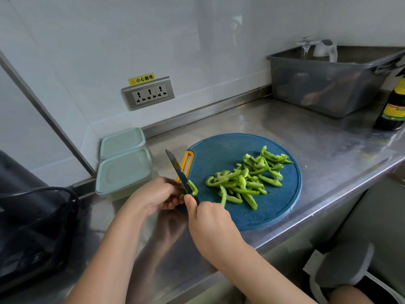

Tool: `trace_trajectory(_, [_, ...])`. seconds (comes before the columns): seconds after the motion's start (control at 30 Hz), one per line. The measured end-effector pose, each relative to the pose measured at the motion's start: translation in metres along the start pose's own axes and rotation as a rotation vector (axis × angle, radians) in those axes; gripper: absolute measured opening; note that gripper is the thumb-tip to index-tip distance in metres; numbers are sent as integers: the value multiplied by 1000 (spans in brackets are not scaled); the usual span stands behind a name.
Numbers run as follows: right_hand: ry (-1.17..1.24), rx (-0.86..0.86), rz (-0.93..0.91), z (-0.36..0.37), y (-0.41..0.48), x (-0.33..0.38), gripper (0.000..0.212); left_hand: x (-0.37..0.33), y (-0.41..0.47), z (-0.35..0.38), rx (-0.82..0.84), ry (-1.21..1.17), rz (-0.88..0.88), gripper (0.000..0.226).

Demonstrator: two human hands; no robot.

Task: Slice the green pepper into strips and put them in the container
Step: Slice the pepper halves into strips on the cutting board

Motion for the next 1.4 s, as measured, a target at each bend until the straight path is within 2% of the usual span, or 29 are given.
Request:
trace_trajectory(0.2, [-39,14,-57,6,12,1,49,0,-1,-1,-14,53,19,24])
trace_trajectory(0.37, [-90,25,-27,10,23,4,55,-1,-2,1,-37,129,48,30])
trace_trajectory(0.5, [9,82,-75,-4,22,9,39,-1,-4,2,-40,167,78,28])
trace_trajectory(0.63, [43,148,65,-12,34,17,36,-2,-5,1,-30,202,115,19])
trace_trajectory(0.77, [-47,180,34,-18,46,24,35,-1,-8,-3,72,232,154,16])
trace_trajectory(0.83, [-70,199,108,-14,52,20,42,-1,-10,-3,114,225,157,12])
trace_trajectory(0.87, [-65,237,141,-11,53,17,37,-2,-10,-3,113,207,155,10])
trace_trajectory(0.9, [-15,260,179,-11,56,13,24,-2,-10,-3,98,183,154,8])
trace_trajectory(0.93, [66,274,206,-16,57,9,29,-2,-10,-3,76,160,153,8])
trace_trajectory(1.0, [249,239,359,-31,53,-1,54,-3,-10,-3,43,110,149,9])
trace_trajectory(1.1, [362,250,467,-55,51,-17,57,-3,-11,0,44,54,112,8])
trace_trajectory(1.23, [448,280,446,-73,38,-28,55,-5,-12,2,67,97,83,9])
trace_trajectory(1.4, [452,293,318,-63,12,-22,56,-4,-12,2,2,43,63,11])
Point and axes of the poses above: each hand's wrist, its own y-axis towards the middle knuckle, its own z-axis out of the palm, x = y × z, the point moved 2 cm from there along y, towards the middle knuckle, and after that the axes turned 8 degrees about -x, right-handed, at the moved point
